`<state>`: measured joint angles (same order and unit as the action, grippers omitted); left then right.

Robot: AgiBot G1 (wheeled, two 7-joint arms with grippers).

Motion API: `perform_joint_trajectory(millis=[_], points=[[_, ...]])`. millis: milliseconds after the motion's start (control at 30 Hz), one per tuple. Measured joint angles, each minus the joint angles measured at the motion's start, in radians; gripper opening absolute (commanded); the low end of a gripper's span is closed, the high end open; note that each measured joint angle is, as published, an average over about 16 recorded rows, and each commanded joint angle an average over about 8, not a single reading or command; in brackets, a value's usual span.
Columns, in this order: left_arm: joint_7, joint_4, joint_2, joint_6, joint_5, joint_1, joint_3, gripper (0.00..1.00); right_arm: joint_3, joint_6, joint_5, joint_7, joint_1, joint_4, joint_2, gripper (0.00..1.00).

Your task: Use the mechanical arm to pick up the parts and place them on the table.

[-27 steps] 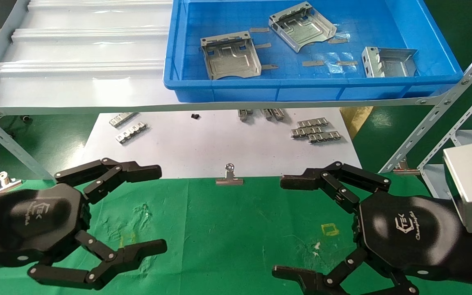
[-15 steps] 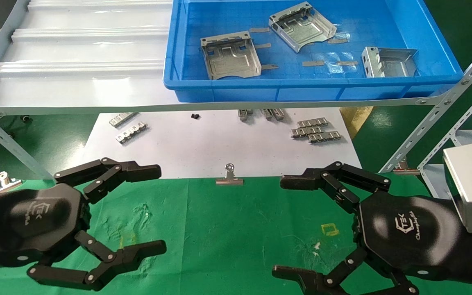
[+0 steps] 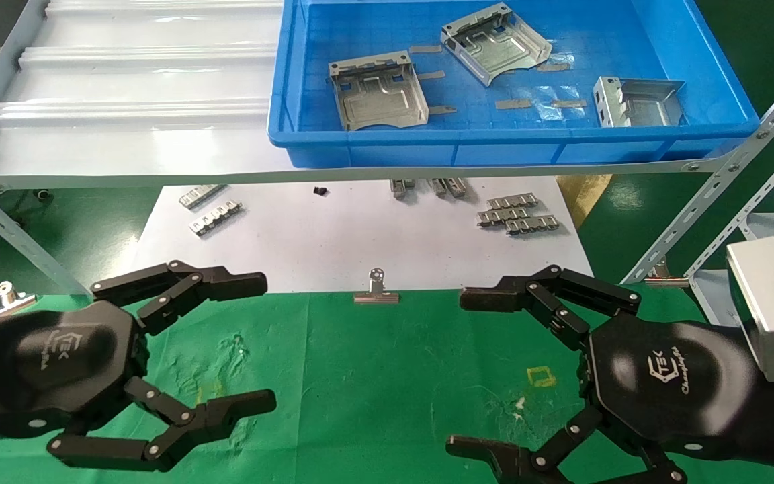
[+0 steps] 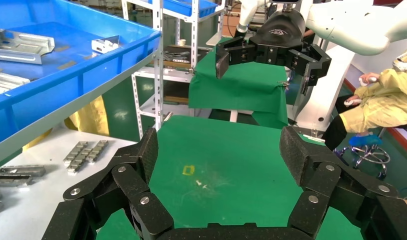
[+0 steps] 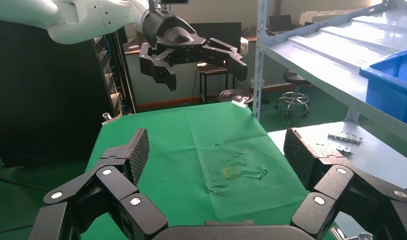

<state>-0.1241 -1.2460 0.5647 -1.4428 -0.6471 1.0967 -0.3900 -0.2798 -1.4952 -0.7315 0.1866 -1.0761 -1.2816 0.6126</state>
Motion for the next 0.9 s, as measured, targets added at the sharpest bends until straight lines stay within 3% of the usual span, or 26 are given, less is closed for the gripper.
perform_joint_trajectory(millis=[33,900], points=[[0.000,0.000,0.000,0.000,0.000,0.000,0.000,0.00,0.000,0.000,0.000,0.000,0.000,0.000,0.000,1.00],[0.000,0.000,0.000,0.000,0.000,0.000,0.000,0.00,0.000,0.000,0.000,0.000,0.000,0.000,0.000,1.00]])
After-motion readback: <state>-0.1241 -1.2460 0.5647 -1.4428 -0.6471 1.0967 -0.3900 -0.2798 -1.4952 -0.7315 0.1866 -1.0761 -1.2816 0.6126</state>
